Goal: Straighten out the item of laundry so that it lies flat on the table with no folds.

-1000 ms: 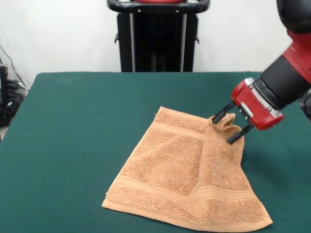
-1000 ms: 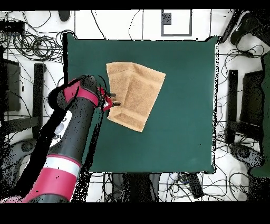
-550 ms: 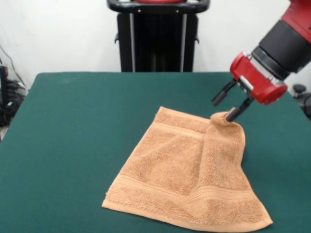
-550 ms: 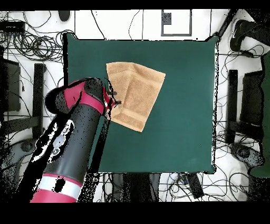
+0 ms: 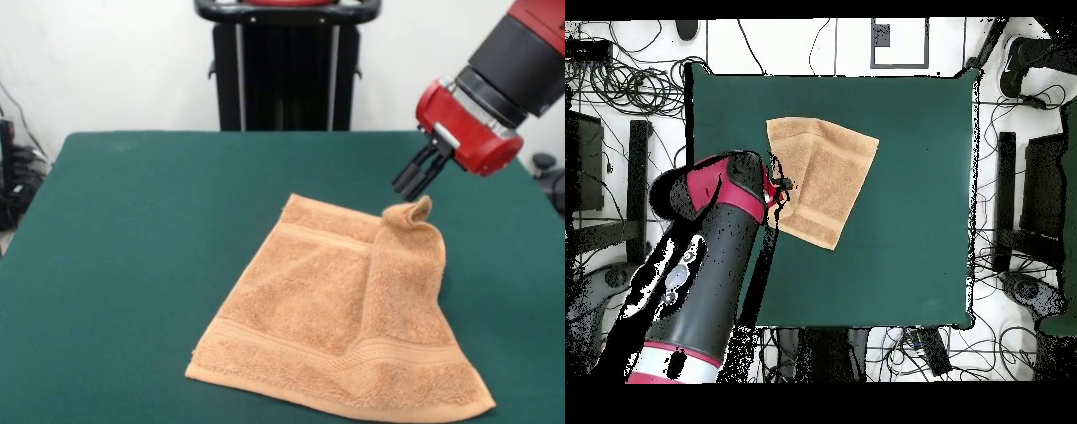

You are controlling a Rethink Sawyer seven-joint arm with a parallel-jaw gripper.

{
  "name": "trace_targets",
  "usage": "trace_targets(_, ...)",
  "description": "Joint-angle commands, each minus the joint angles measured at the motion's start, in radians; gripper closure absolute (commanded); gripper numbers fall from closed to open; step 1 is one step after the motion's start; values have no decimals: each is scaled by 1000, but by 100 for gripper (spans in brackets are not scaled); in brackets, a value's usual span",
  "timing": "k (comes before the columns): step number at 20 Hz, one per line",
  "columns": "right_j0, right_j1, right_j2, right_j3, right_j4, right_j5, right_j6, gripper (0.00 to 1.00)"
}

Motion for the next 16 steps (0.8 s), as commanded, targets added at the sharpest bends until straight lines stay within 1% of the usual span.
trace_targets(1, 5, 16, 90, 113, -31, -44, -2, 100)
trace_targets(5, 4, 12, 82, 129, -35, -51, 4, 100)
trace_targets(6, 5, 10, 78, 134, -36, -52, 6, 0)
trace_targets(11, 0, 5, 72, 142, -47, -64, -3, 0)
trace_targets(14, -18, -17, 79, 151, -56, -65, -37, 0)
trace_targets(16, -18, -11, 83, 148, -59, -69, -31, 0)
